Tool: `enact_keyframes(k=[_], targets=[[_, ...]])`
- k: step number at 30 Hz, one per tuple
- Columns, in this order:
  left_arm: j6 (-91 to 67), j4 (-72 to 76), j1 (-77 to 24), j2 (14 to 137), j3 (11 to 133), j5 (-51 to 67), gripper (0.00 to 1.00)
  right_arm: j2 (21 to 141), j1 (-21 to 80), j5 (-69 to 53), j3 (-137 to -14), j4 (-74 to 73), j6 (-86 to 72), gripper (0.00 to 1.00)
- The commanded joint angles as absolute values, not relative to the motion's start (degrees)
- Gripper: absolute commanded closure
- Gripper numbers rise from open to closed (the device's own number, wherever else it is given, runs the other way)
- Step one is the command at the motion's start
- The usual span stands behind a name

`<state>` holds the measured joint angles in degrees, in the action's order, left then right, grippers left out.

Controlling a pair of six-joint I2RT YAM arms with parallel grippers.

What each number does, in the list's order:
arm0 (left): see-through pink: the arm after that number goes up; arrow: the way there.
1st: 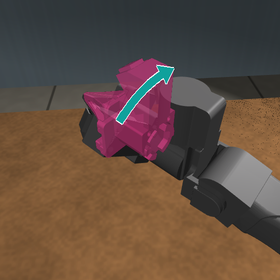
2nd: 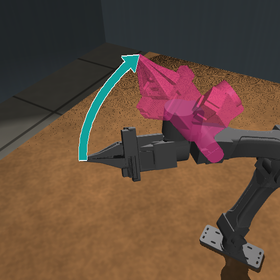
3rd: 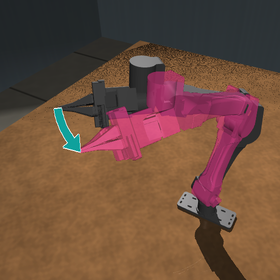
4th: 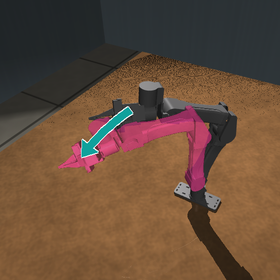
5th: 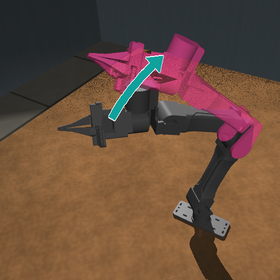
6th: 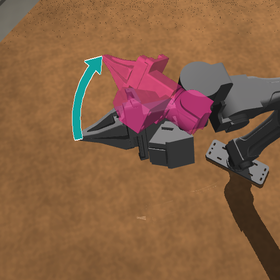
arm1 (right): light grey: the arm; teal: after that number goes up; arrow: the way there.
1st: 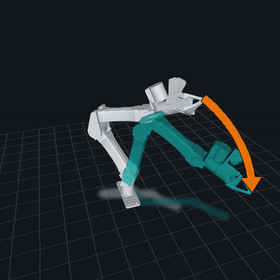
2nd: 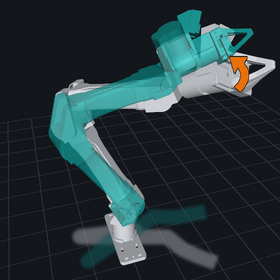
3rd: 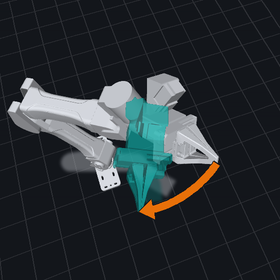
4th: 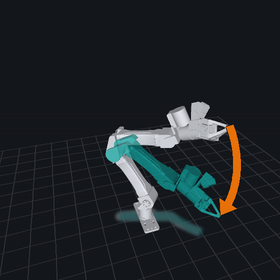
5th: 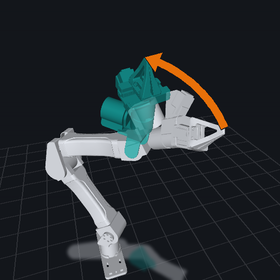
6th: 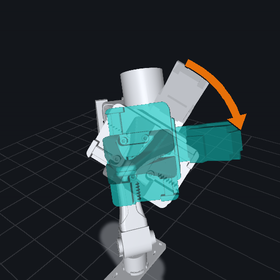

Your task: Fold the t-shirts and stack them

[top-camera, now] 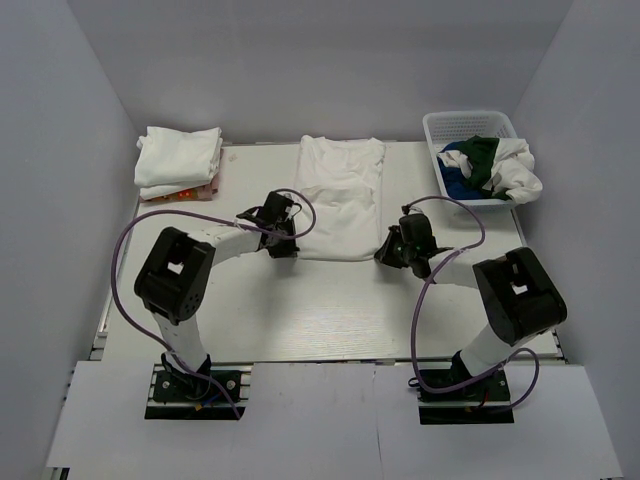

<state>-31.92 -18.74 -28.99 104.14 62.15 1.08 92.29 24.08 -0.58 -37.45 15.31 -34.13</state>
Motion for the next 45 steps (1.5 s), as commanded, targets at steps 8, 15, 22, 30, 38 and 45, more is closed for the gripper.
enact_keyframes(k=[8, 15, 22, 30, 38, 45], targets=[[-31.3, -20.0, -31.3, 90.7, 53.6, 6.8, 1.0, 74.2, 26.6, -3.5, -27.7, 12.3, -31.0, 1.0], [-32.7, -21.4, -35.1, 70.2, 46.9, 10.5, 1.0, 50.1, 30.8, -6.1, -26.7, -2.5, -31.6, 1.0], [-32.2, -20.9, -35.7, 62.8, 52.0, 7.4, 1.0, 48.3, 31.1, -4.8, -34.4, -3.0, -31.0, 1.0], [-35.0, -28.3, -34.5, 78.3, 70.1, -12.5, 1.0, 57.8, 30.6, 10.5, -45.3, -1.5, -32.6, 1.0], [-39.0, -36.9, -30.7, 96.9, 92.4, -23.2, 1.0, 74.3, 27.3, 12.1, -59.9, -2.6, -31.7, 1.0], [-37.0, -37.6, -26.0, 111.6, 108.2, -19.7, 1.0, 89.6, 22.4, 9.2, -73.6, -2.9, -30.5, 1.0]])
